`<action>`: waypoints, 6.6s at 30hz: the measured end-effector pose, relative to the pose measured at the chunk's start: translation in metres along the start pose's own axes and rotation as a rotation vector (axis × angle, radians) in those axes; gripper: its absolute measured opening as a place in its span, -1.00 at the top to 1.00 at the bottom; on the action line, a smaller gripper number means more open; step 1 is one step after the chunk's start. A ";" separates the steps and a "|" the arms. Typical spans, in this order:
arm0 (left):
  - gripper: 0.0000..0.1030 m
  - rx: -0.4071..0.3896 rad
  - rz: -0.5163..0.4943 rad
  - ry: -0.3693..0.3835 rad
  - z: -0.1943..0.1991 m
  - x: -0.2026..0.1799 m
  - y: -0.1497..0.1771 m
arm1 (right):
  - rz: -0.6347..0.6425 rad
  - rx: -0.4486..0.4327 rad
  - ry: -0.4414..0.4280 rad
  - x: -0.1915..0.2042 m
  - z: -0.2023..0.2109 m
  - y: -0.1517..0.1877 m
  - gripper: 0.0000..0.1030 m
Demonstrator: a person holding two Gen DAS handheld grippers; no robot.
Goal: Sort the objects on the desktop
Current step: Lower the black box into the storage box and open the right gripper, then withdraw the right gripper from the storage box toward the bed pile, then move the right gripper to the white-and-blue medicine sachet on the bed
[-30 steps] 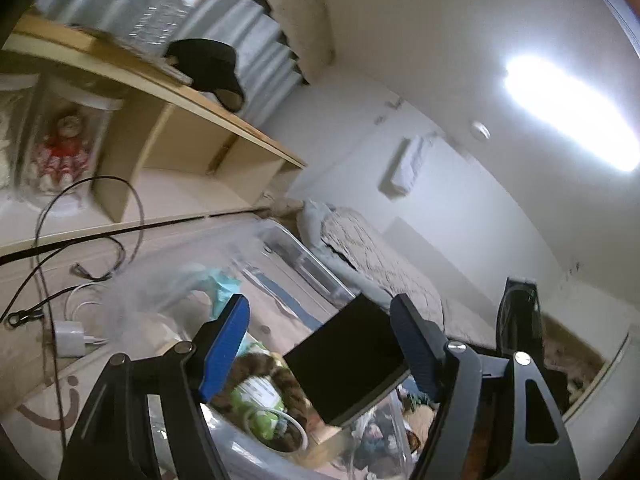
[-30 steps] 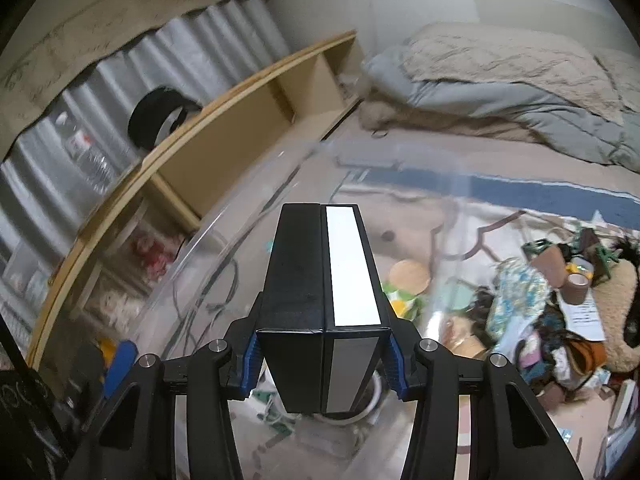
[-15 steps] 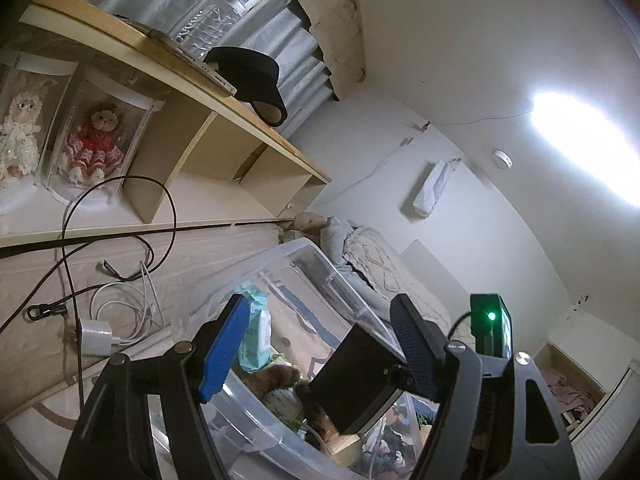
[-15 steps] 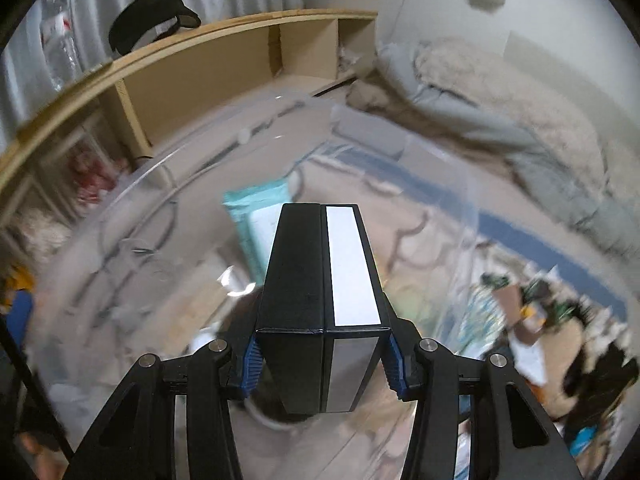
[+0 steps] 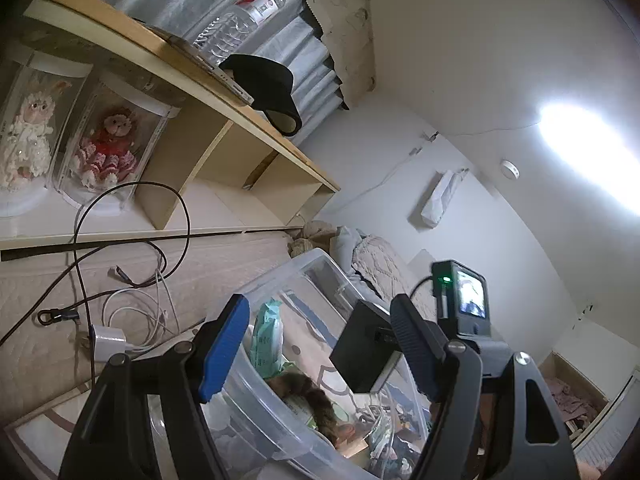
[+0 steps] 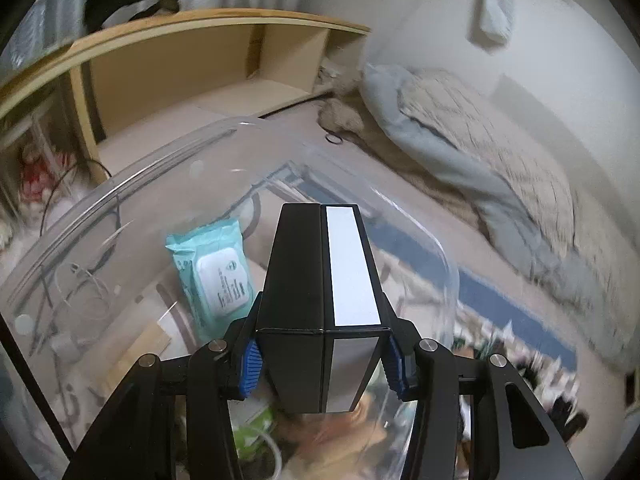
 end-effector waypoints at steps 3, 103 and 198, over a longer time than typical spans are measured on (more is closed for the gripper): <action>-0.42 0.000 0.003 0.005 0.000 0.002 -0.001 | 0.179 -0.024 0.025 0.017 -0.010 -0.007 0.02; -1.00 0.171 -0.614 0.102 -0.033 -0.205 0.140 | -0.450 -0.499 -0.057 -0.226 0.158 0.228 -1.00; -1.00 0.522 -0.550 0.132 -0.085 -0.180 0.317 | -0.619 0.124 -0.344 -0.140 0.007 0.414 0.64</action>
Point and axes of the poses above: each gripper's, at about its wrist camera, not at the fingertips, and z roughly against the way its jaws point, x to its left, y to its underside, the point moved 10 cm from there along -z, roughly the way its jaws point, and after that the axes turned 3 degrees about y, right-handed, at the moved point
